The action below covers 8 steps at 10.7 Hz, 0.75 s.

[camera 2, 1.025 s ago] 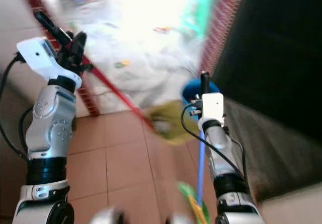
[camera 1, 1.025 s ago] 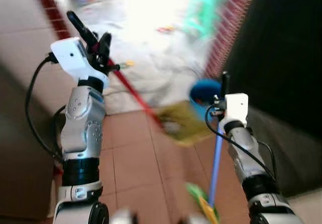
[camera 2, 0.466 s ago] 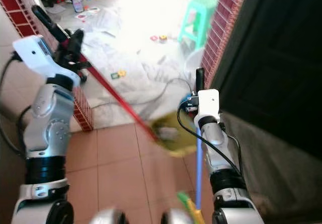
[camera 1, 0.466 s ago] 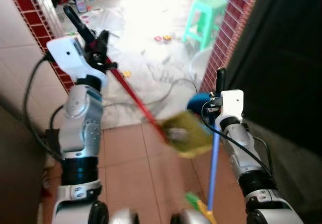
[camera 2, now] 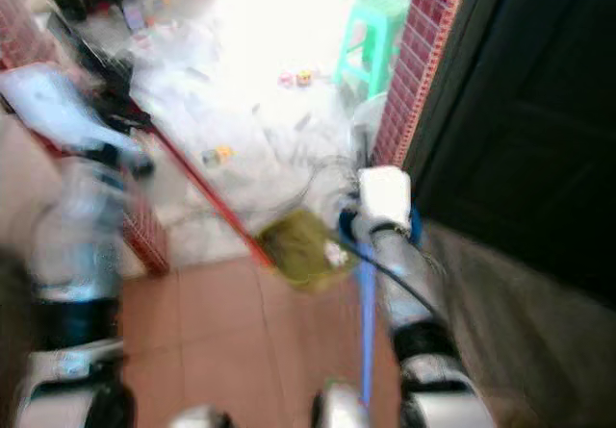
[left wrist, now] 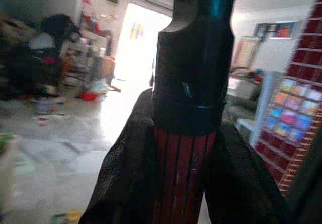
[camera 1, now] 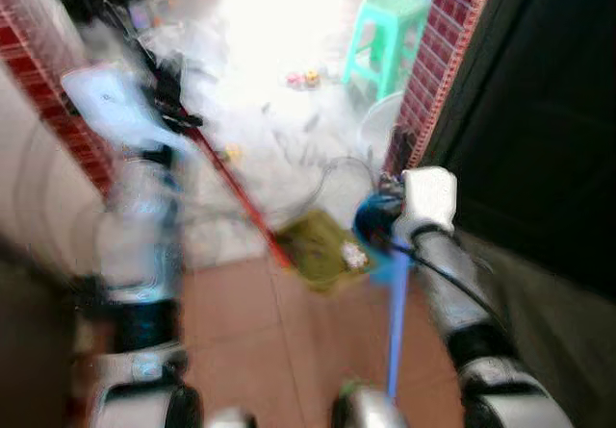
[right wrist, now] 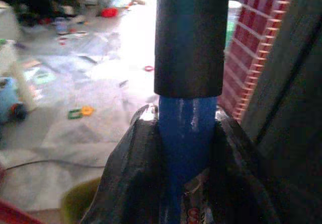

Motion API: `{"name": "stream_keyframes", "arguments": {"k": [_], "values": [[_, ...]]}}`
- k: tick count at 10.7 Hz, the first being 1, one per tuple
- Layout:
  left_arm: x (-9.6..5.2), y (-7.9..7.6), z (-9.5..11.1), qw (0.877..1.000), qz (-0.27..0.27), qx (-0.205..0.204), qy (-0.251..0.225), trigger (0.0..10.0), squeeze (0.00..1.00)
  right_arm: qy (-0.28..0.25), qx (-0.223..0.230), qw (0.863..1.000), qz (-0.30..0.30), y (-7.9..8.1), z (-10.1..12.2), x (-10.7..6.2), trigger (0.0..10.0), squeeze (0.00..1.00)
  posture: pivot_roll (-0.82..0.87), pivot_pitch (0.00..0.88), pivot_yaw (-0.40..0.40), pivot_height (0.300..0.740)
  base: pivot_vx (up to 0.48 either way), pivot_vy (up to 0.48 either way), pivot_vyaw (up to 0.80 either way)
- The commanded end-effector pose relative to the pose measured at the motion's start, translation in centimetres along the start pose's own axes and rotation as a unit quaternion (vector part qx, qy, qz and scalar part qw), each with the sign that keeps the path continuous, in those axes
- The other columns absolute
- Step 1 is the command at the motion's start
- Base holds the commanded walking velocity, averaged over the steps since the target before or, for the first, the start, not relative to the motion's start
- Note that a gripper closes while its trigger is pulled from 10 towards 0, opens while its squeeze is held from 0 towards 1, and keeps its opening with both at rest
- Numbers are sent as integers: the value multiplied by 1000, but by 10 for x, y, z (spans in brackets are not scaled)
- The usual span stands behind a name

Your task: Sweep floor

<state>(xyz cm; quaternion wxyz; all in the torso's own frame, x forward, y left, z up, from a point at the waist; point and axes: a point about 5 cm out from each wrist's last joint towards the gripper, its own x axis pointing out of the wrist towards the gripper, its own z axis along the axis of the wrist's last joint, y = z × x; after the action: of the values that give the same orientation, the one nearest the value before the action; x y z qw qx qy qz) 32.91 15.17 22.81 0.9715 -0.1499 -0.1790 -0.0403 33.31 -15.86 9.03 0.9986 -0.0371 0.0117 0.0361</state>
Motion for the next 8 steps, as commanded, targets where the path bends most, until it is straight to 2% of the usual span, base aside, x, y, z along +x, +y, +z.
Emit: {"name": "stream_keyframes", "arguments": {"k": [1, 8], "values": [[3, 1, 18, 999, -3, -13, -41, 10000, 0, -30, -9, 999, 13, 7, 15, 6, 10000, 0, -55, 46, 1, 740, 450, 0, 0], [2, 3, 16, 999, 5, -5, -37, 10000, 0, -25, -11, 999, 17, 10, 13, 8, 10000, 0, -48, 47, -6, 740, 441, 0, 0]]}}
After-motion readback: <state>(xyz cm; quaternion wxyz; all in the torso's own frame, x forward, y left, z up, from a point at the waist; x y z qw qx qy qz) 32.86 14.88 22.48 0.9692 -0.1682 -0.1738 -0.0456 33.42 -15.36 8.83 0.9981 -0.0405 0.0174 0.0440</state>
